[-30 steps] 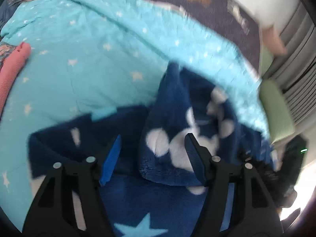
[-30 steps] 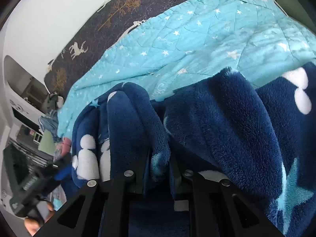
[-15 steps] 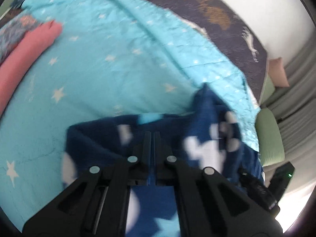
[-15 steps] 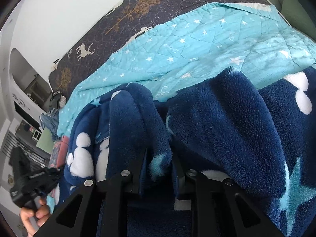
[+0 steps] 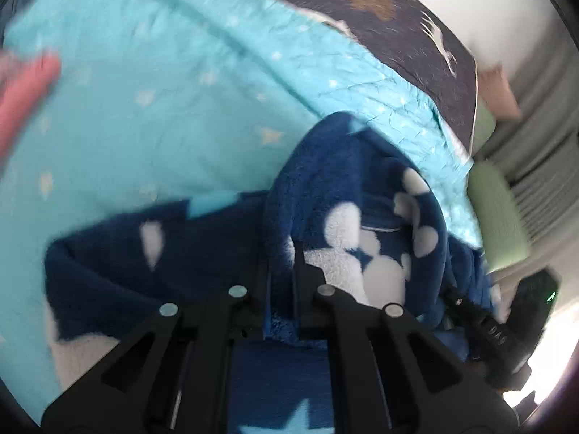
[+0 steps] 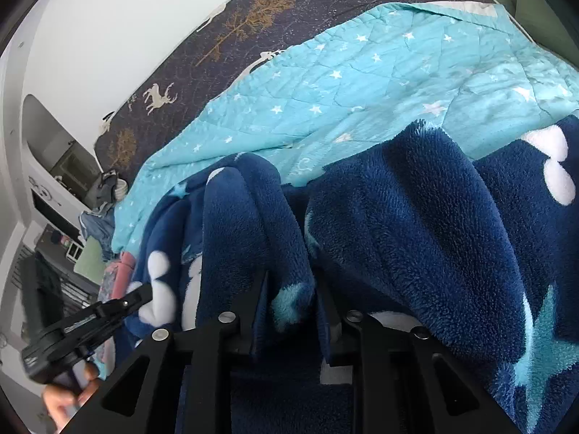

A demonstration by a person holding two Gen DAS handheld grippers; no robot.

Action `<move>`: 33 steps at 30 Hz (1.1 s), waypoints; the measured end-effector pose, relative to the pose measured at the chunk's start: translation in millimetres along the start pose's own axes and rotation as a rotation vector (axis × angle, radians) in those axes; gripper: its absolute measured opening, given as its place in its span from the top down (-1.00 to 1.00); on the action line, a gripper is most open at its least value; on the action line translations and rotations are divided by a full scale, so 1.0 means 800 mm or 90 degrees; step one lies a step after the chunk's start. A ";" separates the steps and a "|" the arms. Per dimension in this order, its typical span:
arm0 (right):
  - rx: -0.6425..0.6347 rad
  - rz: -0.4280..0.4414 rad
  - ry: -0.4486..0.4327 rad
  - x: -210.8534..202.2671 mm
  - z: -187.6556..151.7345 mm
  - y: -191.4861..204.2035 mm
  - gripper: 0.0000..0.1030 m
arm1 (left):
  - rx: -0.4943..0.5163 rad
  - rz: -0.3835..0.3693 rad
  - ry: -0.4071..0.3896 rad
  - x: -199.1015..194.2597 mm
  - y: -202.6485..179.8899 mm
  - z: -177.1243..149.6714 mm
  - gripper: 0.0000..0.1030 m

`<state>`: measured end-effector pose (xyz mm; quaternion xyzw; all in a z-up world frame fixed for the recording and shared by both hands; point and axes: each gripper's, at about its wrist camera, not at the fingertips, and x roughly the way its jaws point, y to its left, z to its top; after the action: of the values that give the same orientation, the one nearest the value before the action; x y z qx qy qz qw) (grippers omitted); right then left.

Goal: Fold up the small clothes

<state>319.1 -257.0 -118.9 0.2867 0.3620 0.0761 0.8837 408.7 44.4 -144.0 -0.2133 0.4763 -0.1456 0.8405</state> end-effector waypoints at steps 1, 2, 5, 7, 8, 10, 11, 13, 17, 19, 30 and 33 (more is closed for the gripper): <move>-0.002 0.001 0.000 0.000 -0.001 0.001 0.47 | -0.020 -0.024 -0.003 -0.002 0.009 -0.002 0.79; -0.005 0.000 0.000 0.000 0.000 0.001 0.46 | -0.012 -0.020 -0.010 -0.004 0.006 -0.004 0.77; -0.008 -0.002 -0.001 -0.001 -0.001 0.004 0.45 | 0.038 0.022 -0.029 -0.015 -0.020 -0.012 0.62; -0.005 0.002 -0.003 -0.002 0.000 0.003 0.43 | 0.043 0.030 -0.043 -0.027 -0.038 -0.015 0.33; -0.003 0.005 -0.004 -0.003 0.000 0.003 0.42 | 0.047 0.029 -0.048 -0.035 -0.044 -0.017 0.09; 0.000 -0.004 0.000 -0.011 0.002 0.006 0.35 | 0.071 0.027 -0.078 -0.064 -0.057 -0.023 -0.11; -0.003 -0.011 0.002 -0.016 0.002 0.009 0.25 | 0.089 0.022 -0.098 -0.076 -0.063 -0.023 -0.19; -0.029 -0.031 -0.005 -0.034 0.008 0.018 0.13 | 0.126 0.017 -0.128 -0.101 -0.079 -0.031 -0.44; -0.070 -0.064 -0.070 -0.098 0.027 0.011 -0.11 | 0.190 -0.005 -0.143 -0.117 -0.111 -0.056 -0.58; -0.045 -0.094 -0.119 -0.145 0.039 -0.025 -0.14 | 0.226 -0.018 -0.111 -0.104 -0.125 -0.077 -0.58; 0.428 -0.105 -0.157 -0.275 0.012 -0.376 0.19 | 0.319 0.006 -0.011 -0.015 -0.151 -0.165 -0.74; 0.480 -0.120 -0.185 -0.273 0.005 -0.419 0.18 | 0.343 0.009 -0.007 -0.015 -0.156 -0.172 -0.86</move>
<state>138.7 -609.5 -174.7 0.5635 0.2608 -0.1845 0.7618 279.3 -88.5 -136.0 0.0208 0.4176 -0.2599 0.8704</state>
